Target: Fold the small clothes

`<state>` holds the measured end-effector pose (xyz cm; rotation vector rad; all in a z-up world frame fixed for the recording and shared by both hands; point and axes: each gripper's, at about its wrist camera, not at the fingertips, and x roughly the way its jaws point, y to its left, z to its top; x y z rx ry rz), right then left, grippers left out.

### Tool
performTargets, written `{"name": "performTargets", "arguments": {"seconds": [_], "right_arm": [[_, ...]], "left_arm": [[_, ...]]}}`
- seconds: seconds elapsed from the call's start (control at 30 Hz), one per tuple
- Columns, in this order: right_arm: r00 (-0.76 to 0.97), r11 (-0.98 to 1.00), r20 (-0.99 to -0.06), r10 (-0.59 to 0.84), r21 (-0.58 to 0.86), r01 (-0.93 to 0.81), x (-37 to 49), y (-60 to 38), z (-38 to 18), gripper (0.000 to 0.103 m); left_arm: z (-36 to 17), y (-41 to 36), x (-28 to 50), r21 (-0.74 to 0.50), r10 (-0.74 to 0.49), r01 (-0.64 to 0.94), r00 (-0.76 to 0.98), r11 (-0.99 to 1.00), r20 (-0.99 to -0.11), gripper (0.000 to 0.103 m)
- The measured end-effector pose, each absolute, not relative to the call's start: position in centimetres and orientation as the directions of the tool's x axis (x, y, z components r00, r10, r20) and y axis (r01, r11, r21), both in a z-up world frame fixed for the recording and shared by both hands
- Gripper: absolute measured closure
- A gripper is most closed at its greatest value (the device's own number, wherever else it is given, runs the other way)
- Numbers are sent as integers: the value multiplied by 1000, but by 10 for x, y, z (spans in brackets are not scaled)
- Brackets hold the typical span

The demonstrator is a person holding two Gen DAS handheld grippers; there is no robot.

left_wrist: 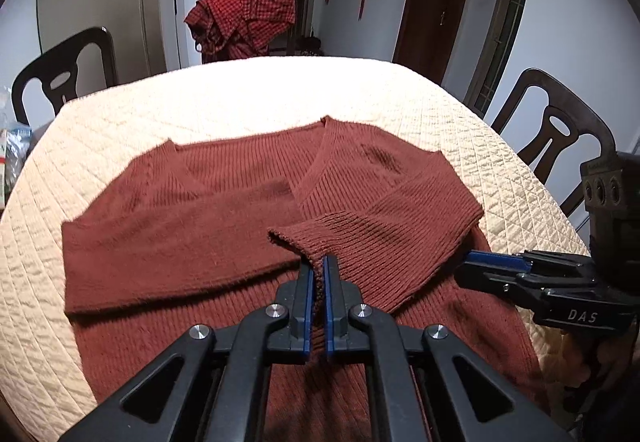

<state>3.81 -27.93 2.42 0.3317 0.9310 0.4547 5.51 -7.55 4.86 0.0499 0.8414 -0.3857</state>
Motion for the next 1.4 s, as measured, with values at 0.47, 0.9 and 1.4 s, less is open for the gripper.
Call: {"name": "performTargets", "arguments": {"seconds": [0.47, 0.9, 1.4], "right_arm": [[543, 895, -717, 437, 406, -184, 49, -286, 25, 73], [582, 896, -683, 441, 370, -246, 42, -283, 48, 73], [567, 949, -761, 315, 273, -161, 69, -293, 31, 103]], "left_arm": [[52, -36, 104, -115, -290, 303, 635, 946, -716, 97], [31, -6, 104, -193, -303, 239, 629, 952, -716, 96], [15, -26, 107, -200, -341, 294, 577, 935, -742, 95]]}}
